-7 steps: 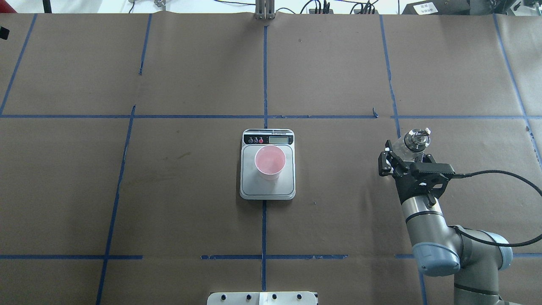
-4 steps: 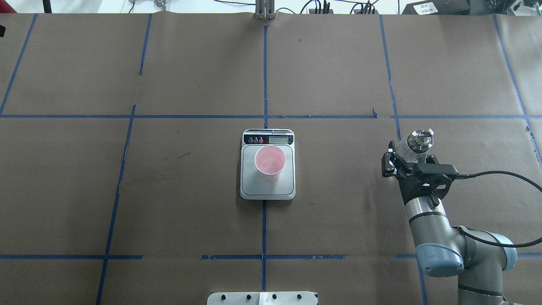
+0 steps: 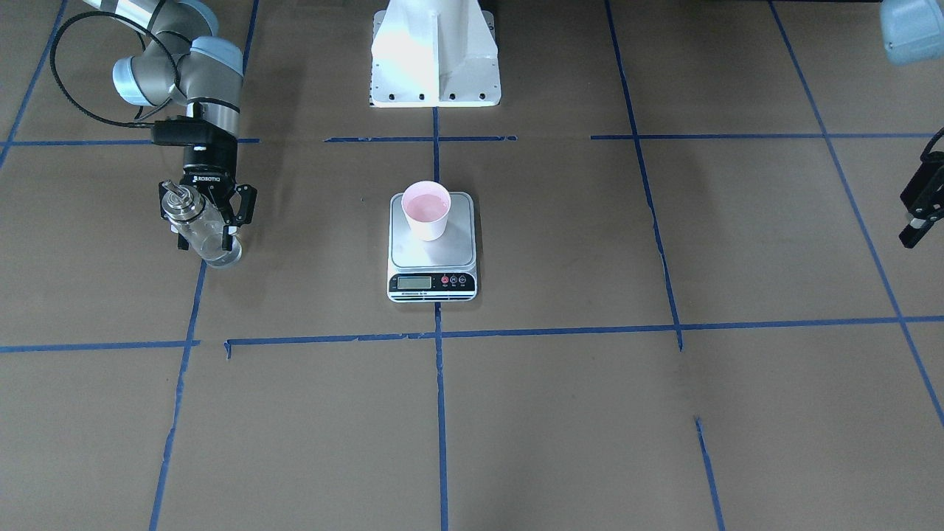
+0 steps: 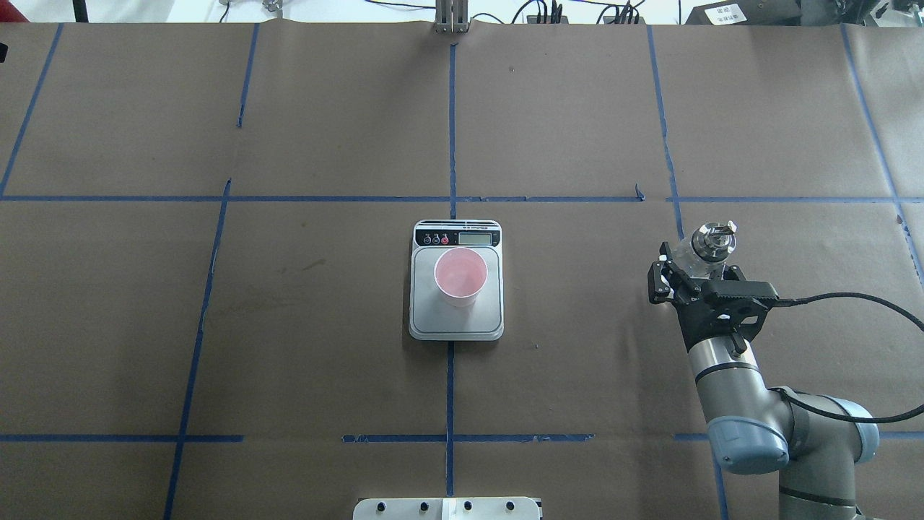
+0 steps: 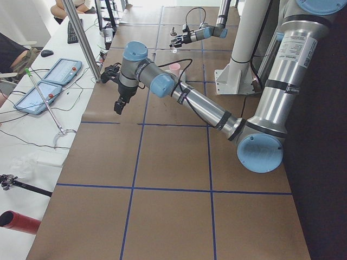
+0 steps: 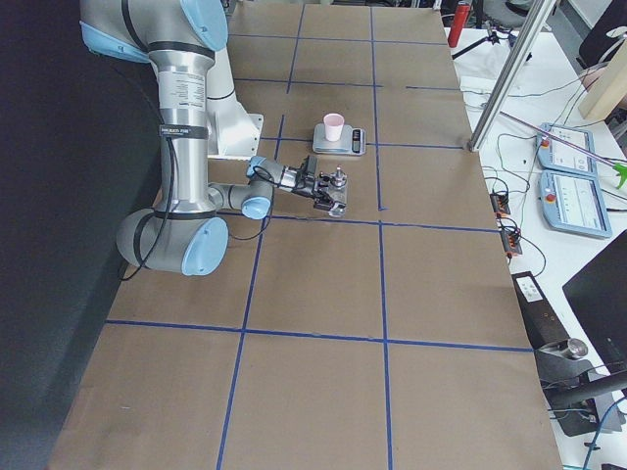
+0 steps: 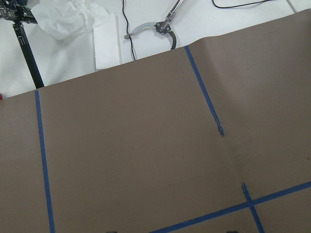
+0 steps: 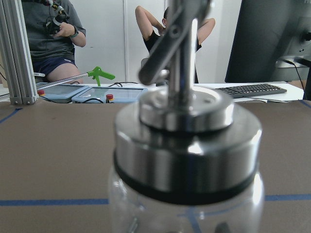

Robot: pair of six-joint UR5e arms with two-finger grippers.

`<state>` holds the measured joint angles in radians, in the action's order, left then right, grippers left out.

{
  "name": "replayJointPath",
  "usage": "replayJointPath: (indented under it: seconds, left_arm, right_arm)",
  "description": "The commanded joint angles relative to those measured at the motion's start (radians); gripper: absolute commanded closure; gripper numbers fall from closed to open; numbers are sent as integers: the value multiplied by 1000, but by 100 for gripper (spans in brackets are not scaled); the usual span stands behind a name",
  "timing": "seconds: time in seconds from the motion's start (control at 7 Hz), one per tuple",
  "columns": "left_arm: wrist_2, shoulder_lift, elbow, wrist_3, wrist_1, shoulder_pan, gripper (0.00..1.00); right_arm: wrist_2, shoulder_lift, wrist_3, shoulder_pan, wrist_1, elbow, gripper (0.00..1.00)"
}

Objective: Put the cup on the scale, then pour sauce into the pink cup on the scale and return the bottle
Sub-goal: 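Lower the glass bottle onto the table with the right gripper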

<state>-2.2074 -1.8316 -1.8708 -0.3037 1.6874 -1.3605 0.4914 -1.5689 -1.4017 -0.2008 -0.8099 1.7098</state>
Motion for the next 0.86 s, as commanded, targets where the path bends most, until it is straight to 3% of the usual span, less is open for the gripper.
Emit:
replayJointPath:
  seconds: [0.0,0.14,0.71]
  left_arm:
    - [0,0,1,0,0,0,20]
    - [0,0,1,0,0,0,20]
    - [0,-2,1,0,0,0,20]
  right_arm:
    - [-1,-3,1,4,0,1,76]
    - [-8,-3,0,7,0,1,1]
    - [-47,-5,1,34,1,-12,0]
